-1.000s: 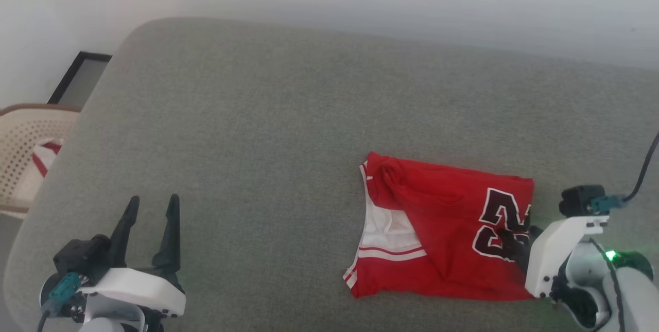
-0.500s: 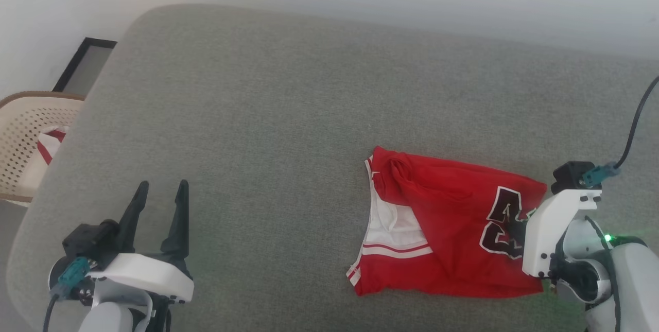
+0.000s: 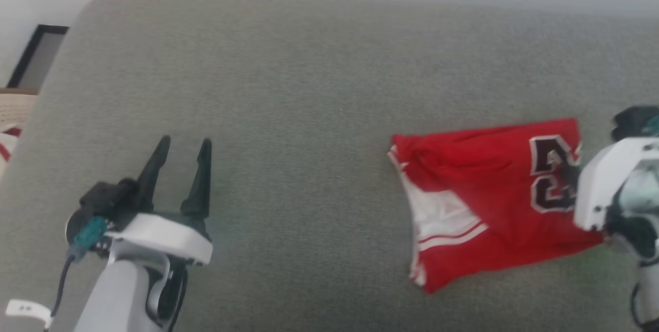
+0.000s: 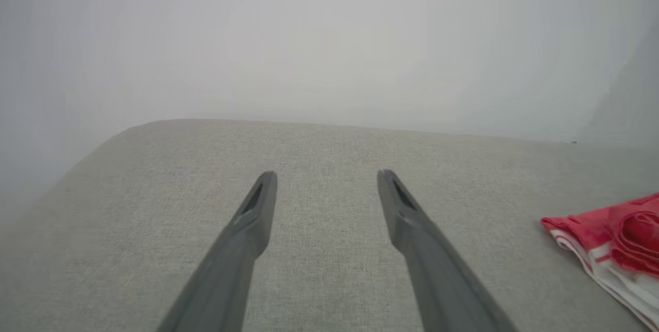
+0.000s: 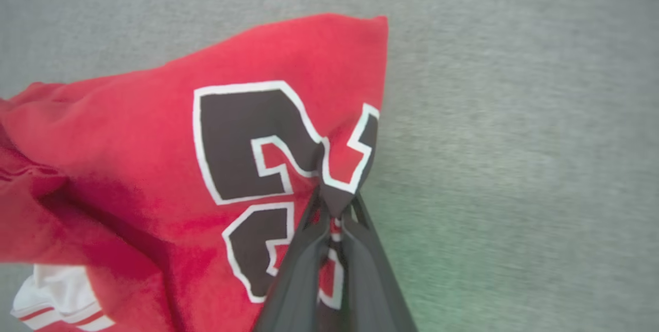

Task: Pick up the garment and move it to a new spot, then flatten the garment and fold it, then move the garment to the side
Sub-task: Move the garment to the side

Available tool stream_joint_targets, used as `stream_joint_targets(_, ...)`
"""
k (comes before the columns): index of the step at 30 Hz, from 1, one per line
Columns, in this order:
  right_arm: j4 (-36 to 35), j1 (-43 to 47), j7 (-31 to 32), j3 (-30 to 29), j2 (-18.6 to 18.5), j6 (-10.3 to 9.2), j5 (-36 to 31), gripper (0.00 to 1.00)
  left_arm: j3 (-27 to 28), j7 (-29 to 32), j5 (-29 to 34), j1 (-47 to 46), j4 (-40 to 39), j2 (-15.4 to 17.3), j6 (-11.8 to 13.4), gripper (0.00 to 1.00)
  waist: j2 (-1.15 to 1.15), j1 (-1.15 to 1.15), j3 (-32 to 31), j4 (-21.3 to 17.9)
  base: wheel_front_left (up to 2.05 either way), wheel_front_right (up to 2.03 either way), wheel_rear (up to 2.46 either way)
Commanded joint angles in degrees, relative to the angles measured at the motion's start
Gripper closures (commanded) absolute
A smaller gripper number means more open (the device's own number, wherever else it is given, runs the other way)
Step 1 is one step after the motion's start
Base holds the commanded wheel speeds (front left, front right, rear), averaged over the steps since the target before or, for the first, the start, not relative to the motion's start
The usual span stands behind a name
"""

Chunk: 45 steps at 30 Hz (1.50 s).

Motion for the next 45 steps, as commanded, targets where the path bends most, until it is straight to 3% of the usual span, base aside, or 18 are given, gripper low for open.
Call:
stream_joint_targets(1,-0.3,-1.1,0.0,-0.5,-0.7,-0.05,-0.6,1.00,-0.2,-0.2,0.2,-1.1,-0.3,0.0,-0.1,0.00,0.00,0.00,1.2,-1.4,0.00,0.00,0.00)
stream_joint_targets(12,1.6,-9.7,-3.4,-5.7,-7.9,-0.05,-4.1,1.00,-5.7,-0.2,-0.6,-9.8,0.0,1.1,-0.1,0.00,0.00,0.00,6.7,-7.9,0.00,0.00,0.00)
stream_joint_targets(24,8.7,-17.3,-14.1,-6.0,-18.8,-0.06,-10.4,1.00,-12.5,-0.2,-1.1,-18.8,0.7,1.7,-0.1,0.00,0.00,0.00,12.3,-12.8,0.00,0.00,0.00)
stream_joint_targets(30,14.5,-20.9,-20.2,-6.1,-22.3,-0.07,-14.8,1.00,-15.3,-0.2,-1.4,-22.4,1.3,2.3,-0.1,0.00,0.00,0.00,14.7,-14.4,0.00,0.00,0.00)
stream_joint_targets(38,22.5,-24.7,-26.8,-4.7,-23.6,-0.07,-21.7,1.00,-17.7,-0.2,-1.9,-25.2,1.9,2.7,-0.1,0.00,0.00,0.00,16.8,-15.4,0.00,0.00,0.00)
stream_joint_targets(45,30.2,-28.0,-32.2,-7.3,-20.6,-0.07,-27.0,1.00,-19.8,-0.2,-2.8,-27.4,2.6,2.9,-0.1,0.00,0.00,0.00,18.1,-15.4,0.00,0.00,0.00)
